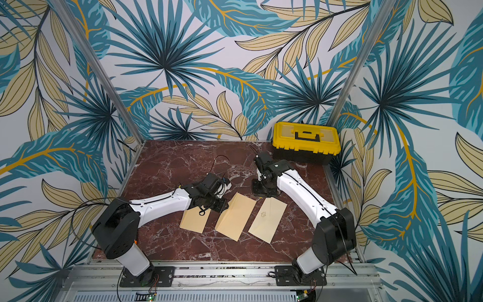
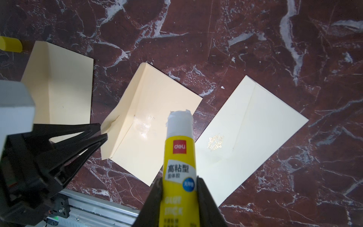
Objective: Seal the envelope with a glue stick
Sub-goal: Seal the envelope at the center of the board.
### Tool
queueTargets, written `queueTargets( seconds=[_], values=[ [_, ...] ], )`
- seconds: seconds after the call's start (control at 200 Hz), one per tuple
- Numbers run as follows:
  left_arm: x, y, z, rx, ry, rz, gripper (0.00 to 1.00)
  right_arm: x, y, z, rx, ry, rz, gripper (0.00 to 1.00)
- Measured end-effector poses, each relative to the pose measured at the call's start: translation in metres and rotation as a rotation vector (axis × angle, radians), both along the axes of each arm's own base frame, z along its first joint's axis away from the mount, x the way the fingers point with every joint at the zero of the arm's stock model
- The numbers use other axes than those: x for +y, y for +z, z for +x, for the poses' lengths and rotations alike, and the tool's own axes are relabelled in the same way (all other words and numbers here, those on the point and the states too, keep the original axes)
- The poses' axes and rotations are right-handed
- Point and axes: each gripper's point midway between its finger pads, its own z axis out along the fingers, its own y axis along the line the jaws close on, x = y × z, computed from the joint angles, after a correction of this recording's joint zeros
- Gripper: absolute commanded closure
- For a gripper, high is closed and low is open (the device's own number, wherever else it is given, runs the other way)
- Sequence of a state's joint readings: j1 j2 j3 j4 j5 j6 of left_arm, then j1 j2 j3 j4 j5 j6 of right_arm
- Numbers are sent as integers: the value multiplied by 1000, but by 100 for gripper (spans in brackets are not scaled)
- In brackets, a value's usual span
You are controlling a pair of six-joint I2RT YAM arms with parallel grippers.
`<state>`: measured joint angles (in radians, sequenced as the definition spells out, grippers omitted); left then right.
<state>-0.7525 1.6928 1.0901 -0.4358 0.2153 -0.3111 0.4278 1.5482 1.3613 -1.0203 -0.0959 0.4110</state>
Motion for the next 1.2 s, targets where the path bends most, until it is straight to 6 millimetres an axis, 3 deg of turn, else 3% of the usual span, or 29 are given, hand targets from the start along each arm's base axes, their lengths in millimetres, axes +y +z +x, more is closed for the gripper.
queueTargets(
  seconds=[0.22, 0.511, 0.626, 0.911, 1.082, 1.202],
  values=[
    [-22, -23, -21, 66, -49, 14, 77, -3, -2, -1, 8, -6, 0, 100],
    [-32, -31, -24, 107, -55, -25, 73, -3, -2, 0, 10, -11, 6, 100],
    [-37, -51, -30, 171, -69, -32, 81, -3, -2, -2, 11, -9, 13, 100],
    [-54, -49, -25, 203, -83, -89, 74, -5, 0, -6, 6, -11, 16, 100],
    [-46, -44, -22, 188, -63, -73, 73, -6, 0, -5, 5, -14, 16, 100],
    [-40, -31, -15, 163, -42, -78, 73, -7, 0, -4, 5, -19, 16, 100]
  ],
)
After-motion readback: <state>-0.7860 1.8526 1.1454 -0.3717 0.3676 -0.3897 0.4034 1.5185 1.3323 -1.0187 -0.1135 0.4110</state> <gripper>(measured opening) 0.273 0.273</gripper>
